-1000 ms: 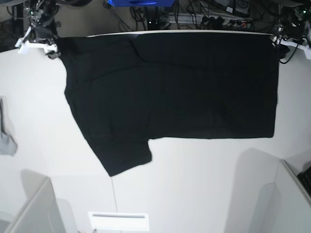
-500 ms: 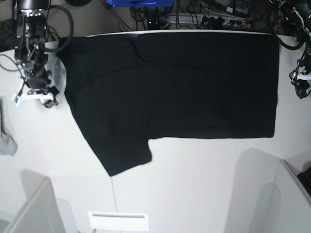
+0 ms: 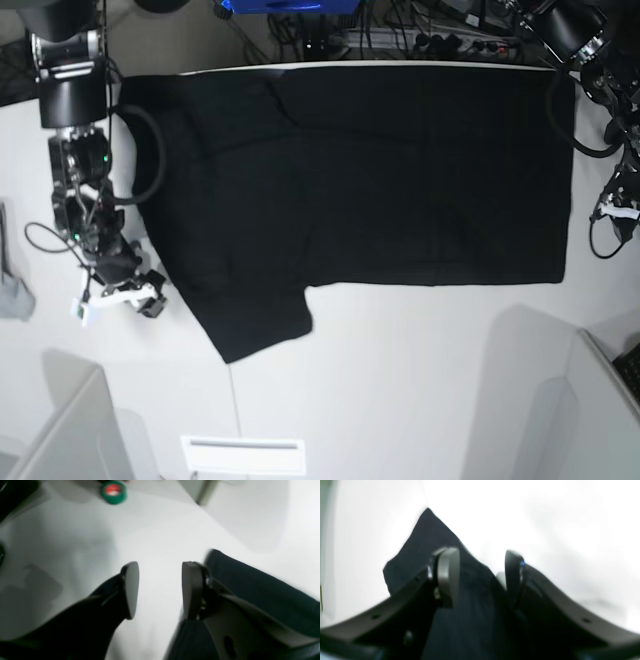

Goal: Fold the T-shirt properly
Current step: 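Move both grippers to the hem corners and grasp them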

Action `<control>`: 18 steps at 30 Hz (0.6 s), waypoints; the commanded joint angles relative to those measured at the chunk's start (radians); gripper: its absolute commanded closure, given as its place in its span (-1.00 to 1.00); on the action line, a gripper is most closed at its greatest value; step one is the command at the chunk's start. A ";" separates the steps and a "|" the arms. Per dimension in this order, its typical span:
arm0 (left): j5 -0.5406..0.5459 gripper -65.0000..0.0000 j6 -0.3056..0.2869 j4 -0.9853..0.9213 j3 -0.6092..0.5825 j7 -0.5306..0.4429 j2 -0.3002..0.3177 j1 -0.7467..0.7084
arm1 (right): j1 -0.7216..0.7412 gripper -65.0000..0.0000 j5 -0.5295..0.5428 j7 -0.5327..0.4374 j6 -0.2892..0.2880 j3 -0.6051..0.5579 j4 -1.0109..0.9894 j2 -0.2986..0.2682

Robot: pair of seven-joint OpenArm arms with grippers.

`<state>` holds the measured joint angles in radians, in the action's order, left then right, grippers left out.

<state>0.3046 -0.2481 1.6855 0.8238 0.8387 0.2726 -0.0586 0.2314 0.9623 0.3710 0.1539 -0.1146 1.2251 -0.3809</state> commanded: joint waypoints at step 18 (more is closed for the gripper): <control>-0.008 -0.78 -0.003 -0.083 -0.042 -0.025 0.047 0.009 | 0.385 -0.22 0.001 -0.022 -0.219 -0.356 -0.545 0.041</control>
<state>0.2920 -0.2512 1.5879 0.7780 0.8349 0.2996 -0.0612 0.5846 0.9592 0.3584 -0.0540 -0.4763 0.6678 -0.3325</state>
